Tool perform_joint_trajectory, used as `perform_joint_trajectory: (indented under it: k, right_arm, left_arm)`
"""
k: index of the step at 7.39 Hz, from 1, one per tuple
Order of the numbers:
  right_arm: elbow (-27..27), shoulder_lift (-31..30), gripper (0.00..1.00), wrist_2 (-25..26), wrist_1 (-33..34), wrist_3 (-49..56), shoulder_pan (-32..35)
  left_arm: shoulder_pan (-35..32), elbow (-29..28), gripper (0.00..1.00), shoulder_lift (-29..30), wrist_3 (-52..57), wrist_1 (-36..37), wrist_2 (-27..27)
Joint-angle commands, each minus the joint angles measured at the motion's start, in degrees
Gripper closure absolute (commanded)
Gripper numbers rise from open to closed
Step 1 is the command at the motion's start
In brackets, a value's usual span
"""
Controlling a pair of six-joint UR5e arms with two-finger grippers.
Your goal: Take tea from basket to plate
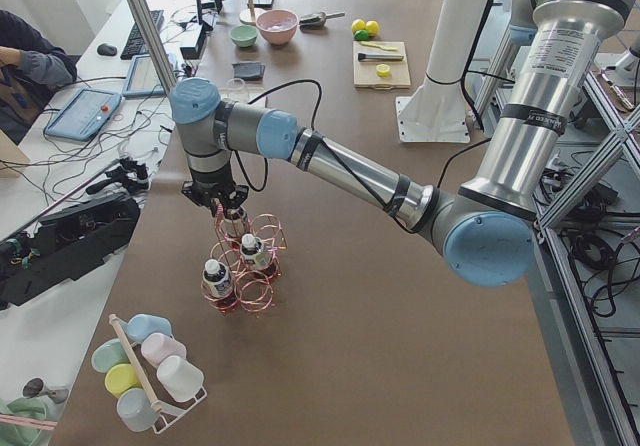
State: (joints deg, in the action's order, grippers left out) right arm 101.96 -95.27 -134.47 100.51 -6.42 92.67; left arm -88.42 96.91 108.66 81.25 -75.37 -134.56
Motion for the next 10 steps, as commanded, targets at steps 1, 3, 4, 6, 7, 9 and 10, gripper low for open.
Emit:
perform_joint_trajectory:
  k: [1, 3, 4, 6, 7, 9, 10]
  right_arm:
    - [0.77, 0.00, 0.00, -0.44, -0.05, 0.00, 0.14]
    - [1.75, 0.00, 0.00, -0.44, -0.05, 0.00, 0.14]
    - [1.75, 0.00, 0.00, -0.44, 0.03, 0.00, 0.14]
    - [2.19, 0.17, 0.00, -0.44, 0.12, 0.00, 0.23]
    - [1.66, 0.00, 0.00, -0.44, 0.12, -0.09, 0.23]
    - [1.66, -0.18, 0.00, -0.35, 0.04, 0.00, 0.41]
    - [2.01, 0.08, 0.00, 0.34, -0.05, 0.00, 0.41]
  left_arm:
    - [0.17, 0.03, 1.00, 2.51, -0.30, 1.89, -0.09]
    - [1.92, 0.03, 1.00, 5.05, -4.32, 3.12, 0.00]
    - [3.15, 0.12, 1.00, 7.07, -6.43, 4.95, 0.00]
    - [8.23, 3.17, 1.00, 10.51, -14.84, 5.59, 0.00]
    - [11.65, 6.50, 1.00, 10.95, -19.85, 5.67, 0.26]
    - [18.34, 11.61, 1.00, 12.62, -30.30, 5.24, 1.75]
    - [20.28, 11.98, 1.00, 14.63, -33.93, 5.15, 1.76]
